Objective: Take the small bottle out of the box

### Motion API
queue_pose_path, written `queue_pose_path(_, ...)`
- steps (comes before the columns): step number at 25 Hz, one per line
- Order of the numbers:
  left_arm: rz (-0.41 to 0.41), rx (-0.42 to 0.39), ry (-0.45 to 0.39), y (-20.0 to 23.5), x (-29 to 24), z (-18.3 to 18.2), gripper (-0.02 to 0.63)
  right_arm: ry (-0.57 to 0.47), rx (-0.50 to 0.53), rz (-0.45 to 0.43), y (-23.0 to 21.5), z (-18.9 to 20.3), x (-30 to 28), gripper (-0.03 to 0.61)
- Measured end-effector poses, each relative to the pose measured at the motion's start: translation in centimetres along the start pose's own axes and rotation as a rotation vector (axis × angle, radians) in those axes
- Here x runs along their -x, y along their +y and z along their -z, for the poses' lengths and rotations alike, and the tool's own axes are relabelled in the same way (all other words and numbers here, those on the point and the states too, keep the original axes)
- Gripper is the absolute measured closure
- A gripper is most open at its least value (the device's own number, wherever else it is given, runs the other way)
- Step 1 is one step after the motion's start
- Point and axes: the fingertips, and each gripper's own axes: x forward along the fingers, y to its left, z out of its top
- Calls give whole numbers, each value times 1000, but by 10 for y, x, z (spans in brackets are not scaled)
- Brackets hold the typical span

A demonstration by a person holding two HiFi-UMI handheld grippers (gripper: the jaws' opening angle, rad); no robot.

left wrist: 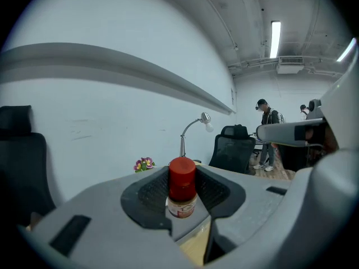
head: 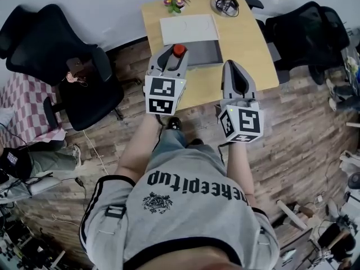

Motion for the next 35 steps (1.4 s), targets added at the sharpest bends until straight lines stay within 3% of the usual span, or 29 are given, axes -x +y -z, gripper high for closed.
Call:
queue_pose_path(14, -60, -20, -138, -28, 67, -47, 471, -72, 45, -54, 7, -31, 41, 575)
queue_pose_path(35, -141, -25, -283, -73, 162, -81, 472, -170, 82, -71, 9, -65, 121, 575)
